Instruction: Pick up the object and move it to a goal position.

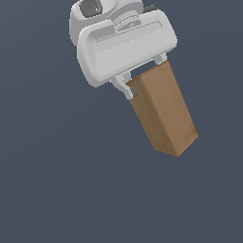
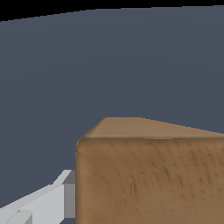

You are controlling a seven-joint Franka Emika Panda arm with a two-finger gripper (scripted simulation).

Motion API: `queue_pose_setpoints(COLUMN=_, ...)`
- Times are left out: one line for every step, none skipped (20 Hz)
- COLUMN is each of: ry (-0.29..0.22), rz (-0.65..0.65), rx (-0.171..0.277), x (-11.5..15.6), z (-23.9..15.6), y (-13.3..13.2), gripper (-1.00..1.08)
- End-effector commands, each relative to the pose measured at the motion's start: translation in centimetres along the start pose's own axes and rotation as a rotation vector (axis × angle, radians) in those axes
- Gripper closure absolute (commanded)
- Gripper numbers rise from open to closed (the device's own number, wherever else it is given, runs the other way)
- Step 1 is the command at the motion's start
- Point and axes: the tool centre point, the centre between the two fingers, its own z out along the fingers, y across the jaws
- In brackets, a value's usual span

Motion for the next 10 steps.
queue_pose_setpoints(ry=0.045, rz=-0.035, rx=0.01, x=1.6, z=-1.8, y=0.1, gripper=1.08)
queue_pose_setpoints(ry=0.057, rz=-0.045, rx=0.016, x=2.0, z=-2.2, y=0.2, gripper=1.08)
queue_pose_setpoints(ry=0.069, rz=-0.055, rx=0.021, x=2.4, z=-2.7, y=0.3, gripper=1.08)
queue_pose_setpoints(ry=0.08, rz=-0.064, rx=0.026, x=2.7, z=-3.1, y=0.3, gripper=1.08)
queue_pose_setpoints(ry=0.091, rz=-0.073, rx=0.031, x=3.0, z=-3.5, y=0.4, gripper=1.08)
queue_pose_setpoints(ry=0.101, rz=-0.081, rx=0.036, x=3.3, z=-3.9, y=0.4, gripper=1.08)
queue_pose_setpoints(ry=0.11, rz=-0.089, rx=0.041, x=3.5, z=-4.3, y=0.5, gripper=1.08)
queue_pose_setpoints(ry=0.118, rz=-0.095, rx=0.045, x=3.8, z=-4.7, y=0.5, gripper=1.08)
queue_pose_setpoints(ry=0.126, rz=-0.102, rx=0.049, x=4.0, z=-5.0, y=0.6, gripper=1.08)
queue_pose_setpoints(ry=0.133, rz=-0.107, rx=0.052, x=4.2, z=-5.3, y=0.6, gripper=1.08)
